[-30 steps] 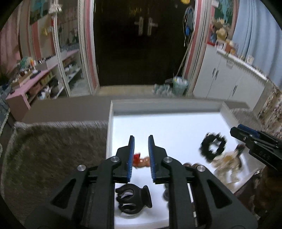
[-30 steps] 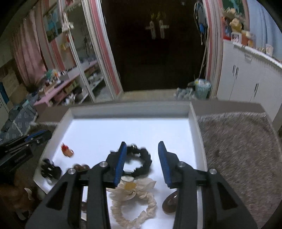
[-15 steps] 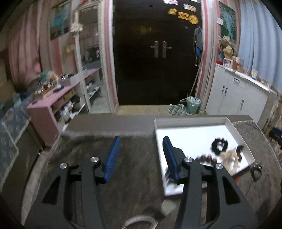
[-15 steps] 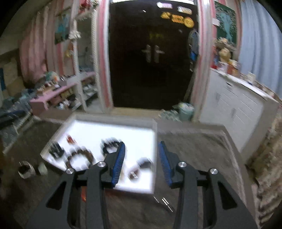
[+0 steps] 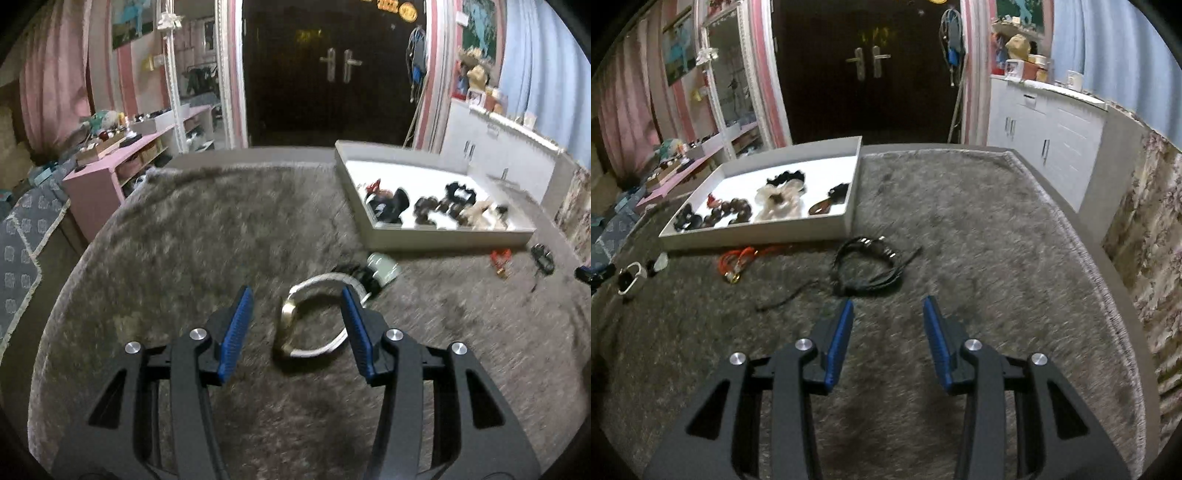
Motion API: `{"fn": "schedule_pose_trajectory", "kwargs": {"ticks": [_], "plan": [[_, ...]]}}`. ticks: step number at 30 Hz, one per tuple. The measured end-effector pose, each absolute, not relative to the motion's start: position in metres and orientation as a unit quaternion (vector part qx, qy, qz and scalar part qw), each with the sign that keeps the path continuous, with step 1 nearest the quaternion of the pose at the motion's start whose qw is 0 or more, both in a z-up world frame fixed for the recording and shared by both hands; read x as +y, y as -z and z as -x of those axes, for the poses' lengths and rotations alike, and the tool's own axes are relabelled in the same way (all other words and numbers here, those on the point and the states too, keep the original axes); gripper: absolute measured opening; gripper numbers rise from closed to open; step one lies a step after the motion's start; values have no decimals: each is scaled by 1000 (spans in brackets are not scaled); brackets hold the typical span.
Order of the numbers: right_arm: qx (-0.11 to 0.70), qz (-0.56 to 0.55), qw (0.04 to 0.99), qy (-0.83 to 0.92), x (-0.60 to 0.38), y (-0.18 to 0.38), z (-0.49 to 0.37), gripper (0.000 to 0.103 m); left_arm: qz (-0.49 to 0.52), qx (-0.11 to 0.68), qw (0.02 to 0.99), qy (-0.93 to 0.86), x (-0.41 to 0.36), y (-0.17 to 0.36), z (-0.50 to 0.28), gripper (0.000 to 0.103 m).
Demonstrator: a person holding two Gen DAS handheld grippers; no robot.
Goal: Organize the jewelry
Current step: 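Move the left tool to the white-band watch while the right tool reaches the braided bracelet, then grasp the gold watch with the left tool while the right tool grasps the black braided bracelet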
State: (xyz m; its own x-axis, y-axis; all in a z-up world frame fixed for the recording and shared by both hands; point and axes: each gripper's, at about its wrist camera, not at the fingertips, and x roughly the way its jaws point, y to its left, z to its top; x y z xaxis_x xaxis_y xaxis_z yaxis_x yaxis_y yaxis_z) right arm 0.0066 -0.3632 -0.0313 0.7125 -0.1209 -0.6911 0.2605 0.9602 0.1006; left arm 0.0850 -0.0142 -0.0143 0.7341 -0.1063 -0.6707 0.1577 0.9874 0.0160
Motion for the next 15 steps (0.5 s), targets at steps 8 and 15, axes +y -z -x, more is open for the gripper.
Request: {"fn": "schedule_pose_trajectory", "kwargs": {"ticks": [8, 15], "plan": [[370, -81, 918, 116, -357, 32, -33, 40, -41, 378, 924, 49, 0, 25, -106, 51], [376, -89, 914, 124, -368, 35, -48, 41, -56, 380, 920, 80, -8, 26, -107, 48]]}}
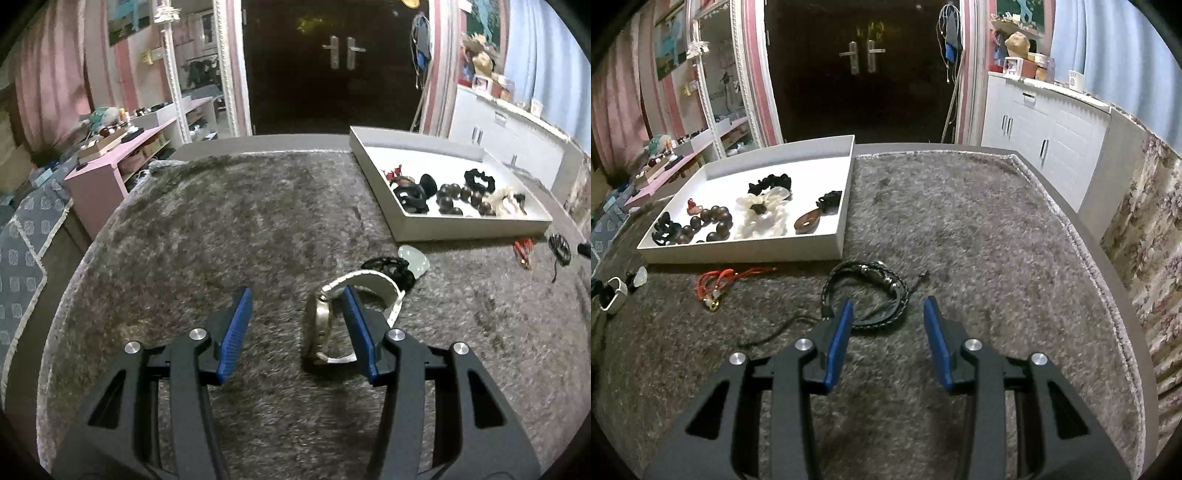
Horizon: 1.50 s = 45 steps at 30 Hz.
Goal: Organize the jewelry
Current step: 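Grasp the gold watch with the left tool while the right tool grasps the black braided bracelet, then carry the watch and braided bracelet over the white tray with both tools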
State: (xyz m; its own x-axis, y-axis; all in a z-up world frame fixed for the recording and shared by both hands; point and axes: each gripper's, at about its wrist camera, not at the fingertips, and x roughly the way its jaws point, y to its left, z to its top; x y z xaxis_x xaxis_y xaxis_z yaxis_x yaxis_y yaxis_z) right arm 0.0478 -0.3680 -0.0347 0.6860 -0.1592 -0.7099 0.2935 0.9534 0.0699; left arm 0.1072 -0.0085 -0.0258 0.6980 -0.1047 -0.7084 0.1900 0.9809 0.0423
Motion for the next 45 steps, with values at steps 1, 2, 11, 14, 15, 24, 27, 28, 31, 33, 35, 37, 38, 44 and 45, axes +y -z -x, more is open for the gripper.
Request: {"fn": "schedule_pose_trajectory", "kwargs": {"ticks": [1, 2, 11, 14, 15, 24, 27, 28, 31, 33, 35, 37, 38, 44, 45], "plan": [[378, -89, 913, 124, -369, 35, -49, 41, -60, 383, 918, 87, -12, 27, -107, 47], [379, -88, 913, 124, -370, 36, -51, 41, -68, 383, 916, 98, -17, 29, -107, 47], [399, -96, 904, 122, -378, 54, -72, 41, -57, 419, 902, 87, -22, 53, -126, 17], [405, -99, 901, 122, -381, 60, -77, 40, -46, 420, 902, 87, -20, 55, -128, 13], [406, -99, 900, 121, -381, 61, -79, 40, -45, 420, 902, 88, -20, 55, -128, 13], [414, -104, 896, 122, -382, 69, -88, 12, -35, 419, 903, 90, -20, 57, -130, 13], [408, -113, 898, 120, -384, 67, -85, 11, -34, 418, 903, 90, -20, 57, -130, 13], [406, -115, 899, 120, -384, 66, -83, 11, -34, 418, 903, 90, -20, 57, -130, 12], [397, -123, 902, 113, -383, 60, -75, 11, -28, 418, 904, 90, -19, 56, -130, 12], [391, -124, 906, 108, -380, 55, -70, 11, -20, 415, 905, 89, -17, 55, -130, 11], [382, -128, 910, 100, -378, 46, -64, 11, -11, 412, 907, 89, -14, 52, -129, 11], [374, -127, 914, 95, -376, 37, -59, 11, -2, 408, 909, 89, -12, 48, -127, 11], [369, -126, 916, 94, -376, 30, -56, 11, 1, 407, 909, 91, -11, 46, -126, 11], [344, -132, 925, 88, -378, 5, -47, 11, -2, 387, 917, 97, -15, 21, -119, 11], [340, -131, 927, 87, -378, 0, -46, 11, -4, 384, 918, 97, -16, 17, -119, 11]]}}
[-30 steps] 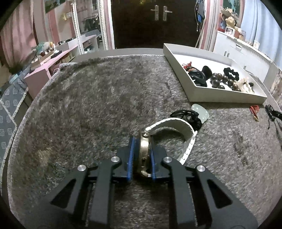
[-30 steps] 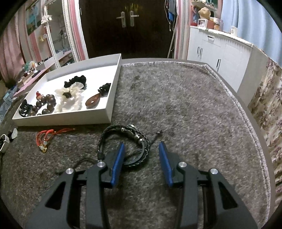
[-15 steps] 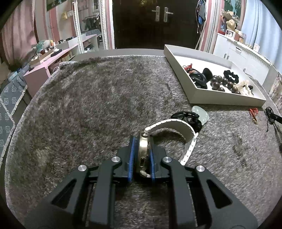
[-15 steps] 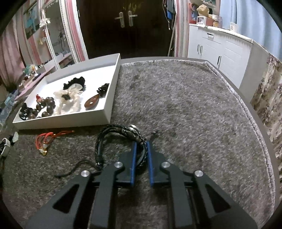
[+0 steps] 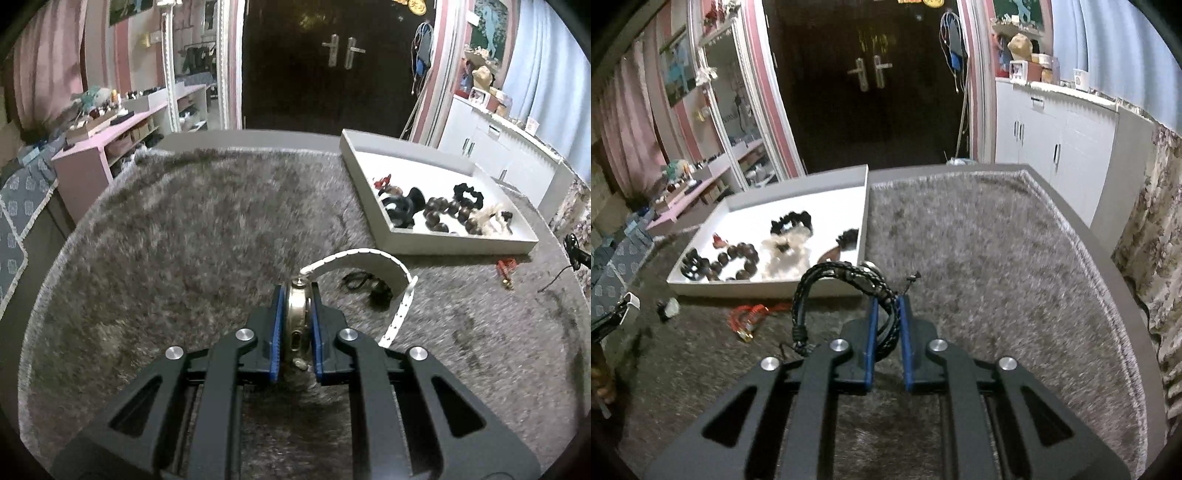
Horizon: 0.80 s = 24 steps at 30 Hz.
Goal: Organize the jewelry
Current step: 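Carry the watch and braided bracelet over the white tray with both tools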
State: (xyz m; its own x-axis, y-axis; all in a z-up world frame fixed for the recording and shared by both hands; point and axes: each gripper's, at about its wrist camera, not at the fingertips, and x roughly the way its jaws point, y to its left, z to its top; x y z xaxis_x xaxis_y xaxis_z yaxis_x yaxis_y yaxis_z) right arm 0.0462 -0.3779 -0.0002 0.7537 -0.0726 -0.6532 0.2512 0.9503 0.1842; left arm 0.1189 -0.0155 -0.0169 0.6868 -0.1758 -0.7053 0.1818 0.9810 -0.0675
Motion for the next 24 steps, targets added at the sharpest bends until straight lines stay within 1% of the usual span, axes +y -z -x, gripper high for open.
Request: {"fn": "schedule_pose_trajectory", "kwargs": {"ticks": [5, 11, 17, 20, 24], "plan": [[323, -127, 934, 83, -375, -21, -52, 11, -14, 368, 925, 95, -23, -6, -126, 11], [300, -118, 944, 73, -373, -51, -73, 11, -17, 346, 934, 90, -32, -46, -157, 11], [277, -121, 951, 57, -364, -78, -107, 11, -18, 320, 941, 107, -70, -82, -190, 11], [280, -124, 951, 48, -360, -79, -133, 11, -23, 318, 939, 125, -98, -88, -209, 11], [288, -128, 948, 43, -356, -70, -163, 11, -25, 323, 935, 141, -129, -81, -233, 11]]}}
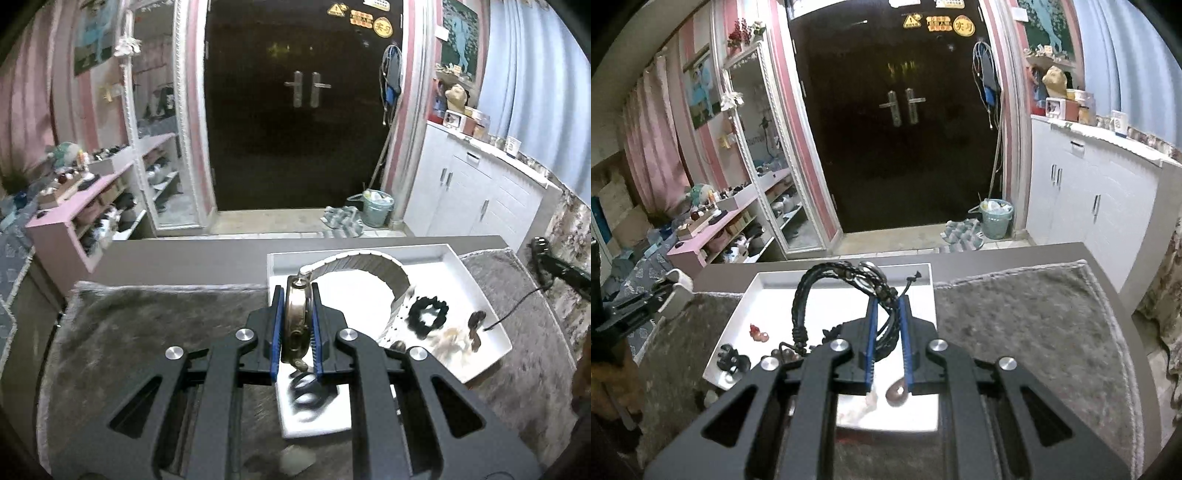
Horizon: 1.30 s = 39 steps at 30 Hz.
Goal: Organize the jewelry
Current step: 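Carry the watch and braided bracelet over the white tray with both tools, then lower the watch and bracelet into the tray and open both tools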
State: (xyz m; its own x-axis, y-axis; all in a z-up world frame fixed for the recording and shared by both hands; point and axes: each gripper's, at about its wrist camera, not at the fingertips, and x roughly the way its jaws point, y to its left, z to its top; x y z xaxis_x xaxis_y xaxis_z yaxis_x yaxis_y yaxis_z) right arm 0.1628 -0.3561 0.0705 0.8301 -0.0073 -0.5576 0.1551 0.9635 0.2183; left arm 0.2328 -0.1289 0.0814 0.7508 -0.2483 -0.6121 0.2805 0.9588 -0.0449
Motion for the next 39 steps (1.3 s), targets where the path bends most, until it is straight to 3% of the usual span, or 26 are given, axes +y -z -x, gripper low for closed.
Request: {"fn": "schedule_pose_trajectory", "kwargs": {"ticks": [19, 39], "plan": [[381, -155, 908, 75, -365, 21, -287, 11, -56, 379, 913, 142, -206, 2, -315, 12], [438, -123, 887, 77, -365, 45, -296, 11, -93, 440, 884, 125, -214, 36, -327, 12]]}}
